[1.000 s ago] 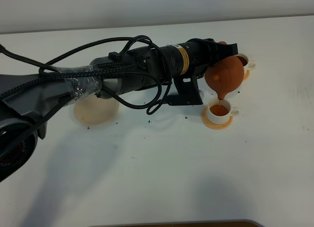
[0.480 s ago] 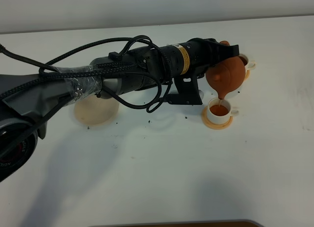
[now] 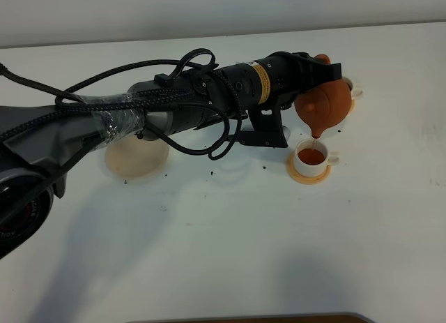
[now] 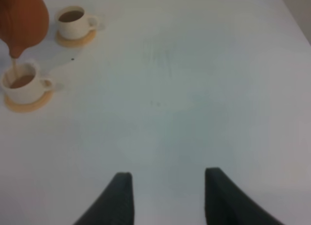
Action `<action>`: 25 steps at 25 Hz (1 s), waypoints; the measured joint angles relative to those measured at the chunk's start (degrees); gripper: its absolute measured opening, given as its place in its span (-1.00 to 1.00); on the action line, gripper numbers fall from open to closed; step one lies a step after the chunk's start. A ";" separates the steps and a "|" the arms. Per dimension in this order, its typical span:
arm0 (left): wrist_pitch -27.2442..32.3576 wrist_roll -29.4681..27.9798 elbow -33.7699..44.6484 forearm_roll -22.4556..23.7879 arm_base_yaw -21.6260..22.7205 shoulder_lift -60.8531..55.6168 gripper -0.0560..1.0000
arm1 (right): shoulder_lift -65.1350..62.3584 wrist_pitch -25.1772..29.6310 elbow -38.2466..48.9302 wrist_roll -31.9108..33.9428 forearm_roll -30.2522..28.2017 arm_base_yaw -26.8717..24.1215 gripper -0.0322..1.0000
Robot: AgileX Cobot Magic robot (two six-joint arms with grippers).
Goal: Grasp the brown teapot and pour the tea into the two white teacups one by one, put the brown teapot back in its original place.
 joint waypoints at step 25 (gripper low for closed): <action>-3.10 5.45 0.00 0.00 0.00 0.00 -0.63 | 0.00 0.00 0.00 0.00 0.00 0.00 -0.21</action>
